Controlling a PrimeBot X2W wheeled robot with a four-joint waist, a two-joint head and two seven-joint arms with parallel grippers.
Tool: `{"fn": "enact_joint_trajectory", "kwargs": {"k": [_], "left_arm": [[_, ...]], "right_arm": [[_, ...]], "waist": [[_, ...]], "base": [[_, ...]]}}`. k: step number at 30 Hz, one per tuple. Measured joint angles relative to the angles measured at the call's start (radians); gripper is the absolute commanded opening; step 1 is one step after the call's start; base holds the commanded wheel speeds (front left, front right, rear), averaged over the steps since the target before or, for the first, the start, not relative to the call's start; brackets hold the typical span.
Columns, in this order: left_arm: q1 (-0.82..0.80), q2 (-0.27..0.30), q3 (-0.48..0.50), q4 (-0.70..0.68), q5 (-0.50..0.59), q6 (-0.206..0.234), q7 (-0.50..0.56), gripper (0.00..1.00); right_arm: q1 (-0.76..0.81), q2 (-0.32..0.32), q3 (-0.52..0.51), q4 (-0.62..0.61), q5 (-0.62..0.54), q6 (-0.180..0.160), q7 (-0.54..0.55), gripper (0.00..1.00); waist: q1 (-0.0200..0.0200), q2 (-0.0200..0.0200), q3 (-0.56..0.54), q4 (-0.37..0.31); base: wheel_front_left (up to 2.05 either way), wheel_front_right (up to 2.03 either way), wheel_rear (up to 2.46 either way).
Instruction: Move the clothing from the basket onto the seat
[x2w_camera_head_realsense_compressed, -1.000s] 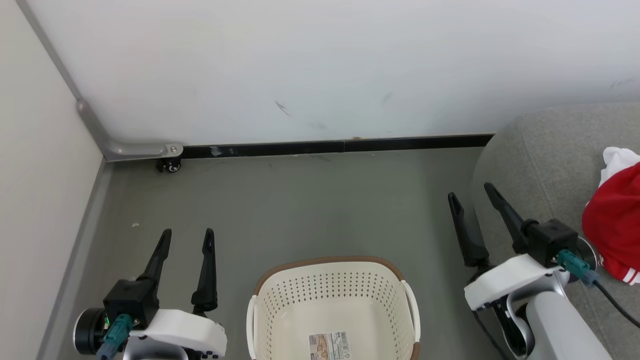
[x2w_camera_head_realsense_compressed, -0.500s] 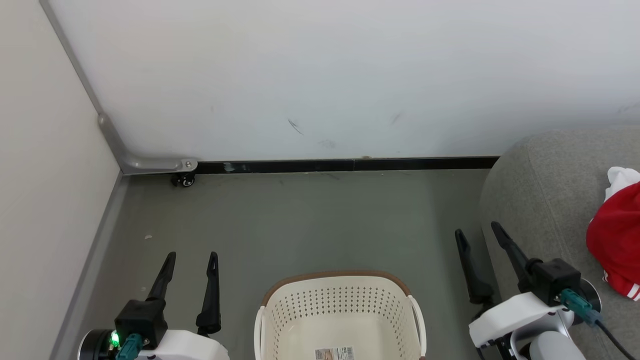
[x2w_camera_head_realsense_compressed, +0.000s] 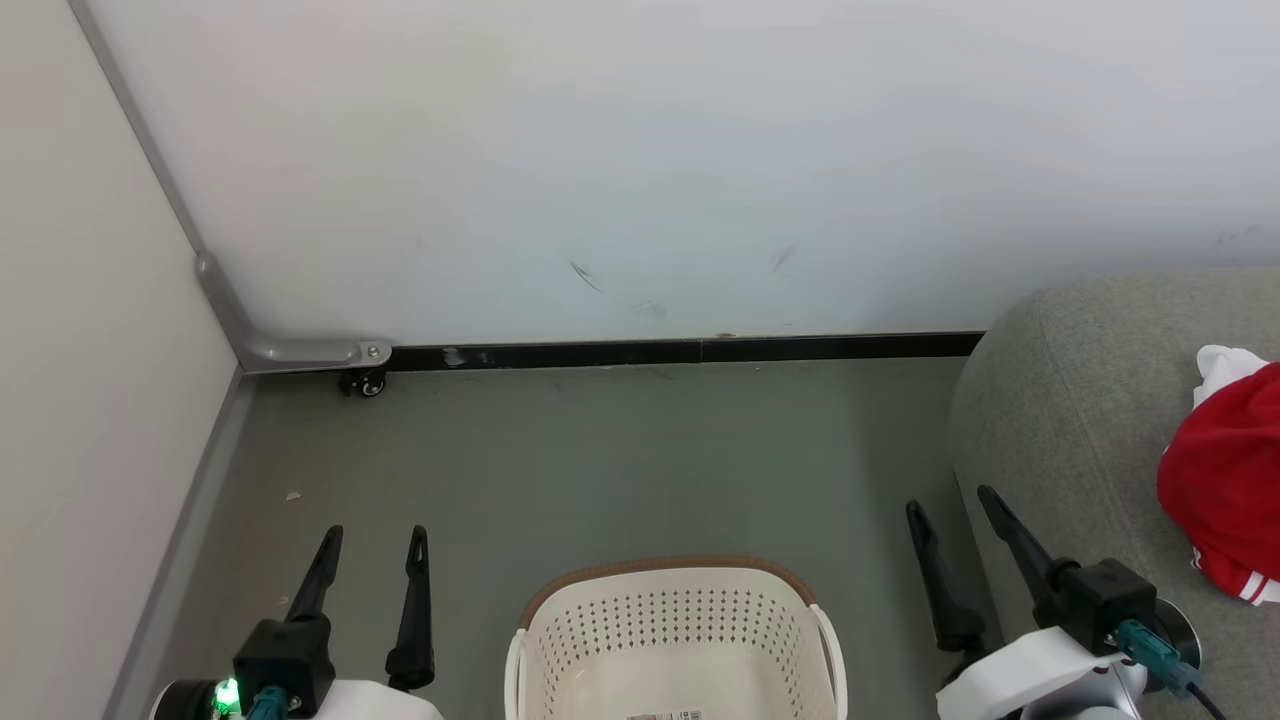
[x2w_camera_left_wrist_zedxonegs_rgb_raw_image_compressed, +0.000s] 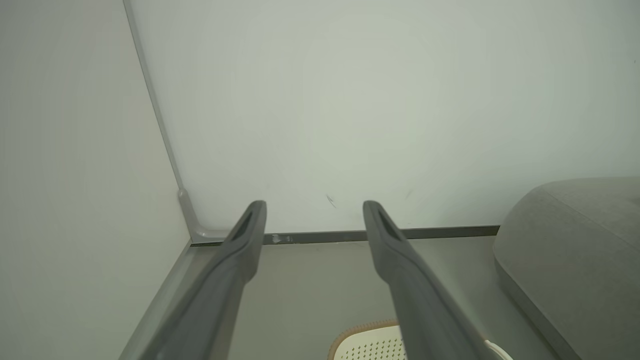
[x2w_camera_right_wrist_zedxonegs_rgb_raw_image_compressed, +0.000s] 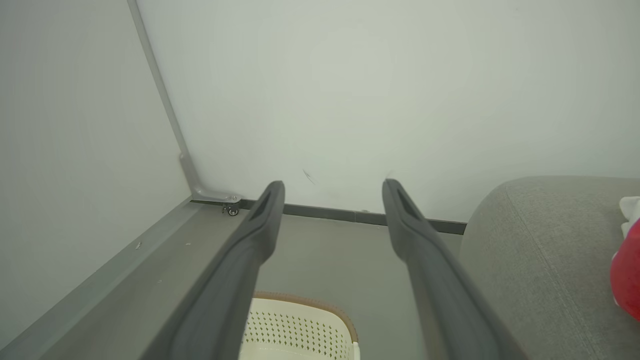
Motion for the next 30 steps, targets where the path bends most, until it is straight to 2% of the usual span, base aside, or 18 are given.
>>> {"fn": "enact_joint_trajectory", "kwargs": {"k": [30], "left_arm": [[0.01,-0.008,0.002,-0.01,0.046,0.018,0.0,1.0]], "right_arm": [[0.051,0.002,0.016,-0.112,0.023,0.0,0.044,1.0]], "waist": [[0.0,0.0,0.027,-0.003]], "base": [[0.0,0.0,0.0]]}}
